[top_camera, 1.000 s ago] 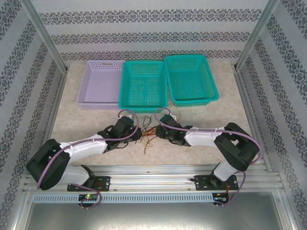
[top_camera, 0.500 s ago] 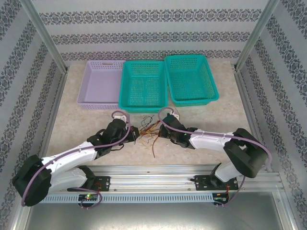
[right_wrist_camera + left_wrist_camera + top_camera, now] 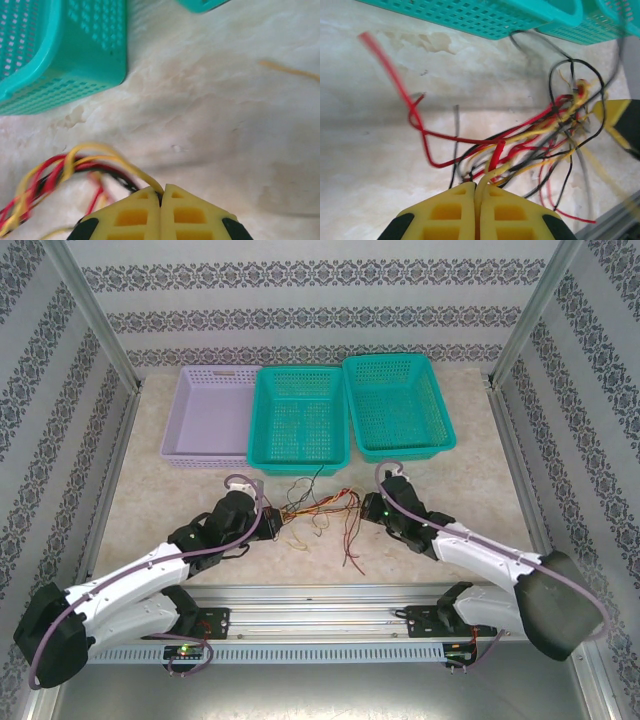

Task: Untangle the cables

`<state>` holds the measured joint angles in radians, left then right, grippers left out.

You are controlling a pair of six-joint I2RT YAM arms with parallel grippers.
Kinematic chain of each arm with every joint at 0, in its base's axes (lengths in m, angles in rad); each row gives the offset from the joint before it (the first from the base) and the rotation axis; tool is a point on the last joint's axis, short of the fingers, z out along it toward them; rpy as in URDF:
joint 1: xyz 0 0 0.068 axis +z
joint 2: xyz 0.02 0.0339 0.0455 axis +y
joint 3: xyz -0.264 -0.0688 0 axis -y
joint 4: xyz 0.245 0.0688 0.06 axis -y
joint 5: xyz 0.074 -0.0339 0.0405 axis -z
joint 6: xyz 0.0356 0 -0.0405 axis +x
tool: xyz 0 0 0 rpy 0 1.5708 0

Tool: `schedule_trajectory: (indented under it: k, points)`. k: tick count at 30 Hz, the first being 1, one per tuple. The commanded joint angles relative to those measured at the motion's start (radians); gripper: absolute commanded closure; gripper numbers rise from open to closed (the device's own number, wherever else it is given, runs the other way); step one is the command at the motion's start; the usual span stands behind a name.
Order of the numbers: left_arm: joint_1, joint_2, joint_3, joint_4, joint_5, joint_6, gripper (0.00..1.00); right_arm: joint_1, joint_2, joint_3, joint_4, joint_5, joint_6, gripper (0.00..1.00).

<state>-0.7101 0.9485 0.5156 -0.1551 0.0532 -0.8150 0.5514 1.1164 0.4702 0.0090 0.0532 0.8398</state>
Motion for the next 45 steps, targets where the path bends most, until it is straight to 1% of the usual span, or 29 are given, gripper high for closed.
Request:
schedule_trajectory:
  k: [1, 9, 16, 17, 18, 20, 21, 25, 28, 30, 32, 36, 40, 45]
  points:
    - [-0.003, -0.036, 0.049, -0.142, -0.094, 0.065, 1.0, -0.075, -0.05, -0.036, -0.105, 0.044, -0.043, 1.0]
    - [-0.002, -0.054, 0.096, -0.228, -0.131, 0.126, 1.0, -0.21, -0.12, -0.031, -0.18, -0.044, -0.093, 1.0]
    - [-0.002, -0.056, 0.14, -0.306, -0.168, 0.176, 1.0, -0.308, -0.141, 0.014, -0.271, -0.102, -0.159, 1.0]
    - [-0.002, -0.053, 0.145, -0.313, -0.171, 0.18, 1.0, -0.314, -0.143, 0.018, -0.267, -0.123, -0.168, 0.99]
    - [-0.002, -0.05, 0.15, -0.313, -0.17, 0.183, 1.0, -0.315, -0.141, 0.02, -0.255, -0.157, -0.179, 0.93]
    - [-0.002, -0.037, 0.155, -0.298, -0.154, 0.185, 1.0, -0.314, -0.138, 0.028, -0.24, -0.218, -0.196, 0.87]
    - [-0.001, -0.026, 0.157, -0.285, -0.138, 0.183, 1.0, -0.31, -0.144, 0.025, -0.228, -0.243, -0.202, 0.81]
    - [-0.002, 0.018, 0.162, -0.21, -0.071, 0.173, 1.0, -0.272, -0.2, -0.001, -0.131, -0.346, -0.226, 0.57]
    - [-0.002, 0.05, 0.163, -0.145, -0.017, 0.166, 1.0, -0.209, -0.242, 0.019, -0.134, -0.347, -0.266, 0.46]
    - [-0.002, 0.074, 0.174, -0.113, 0.007, 0.163, 1.0, -0.177, -0.265, 0.026, -0.114, -0.384, -0.275, 0.38]
    - [-0.002, 0.094, 0.184, -0.087, 0.022, 0.16, 1.0, -0.138, -0.268, 0.042, -0.1, -0.414, -0.286, 0.33]
    - [-0.003, 0.122, 0.21, -0.043, 0.055, 0.15, 1.0, -0.046, -0.25, 0.086, -0.103, -0.409, -0.315, 0.28]
    - [-0.005, 0.126, 0.214, 0.003, 0.071, 0.128, 1.0, 0.032, -0.219, 0.105, -0.073, -0.38, -0.329, 0.27]
    - [-0.01, 0.101, 0.199, 0.088, 0.077, 0.07, 1.0, 0.136, -0.1, 0.128, -0.01, -0.335, -0.342, 0.3]
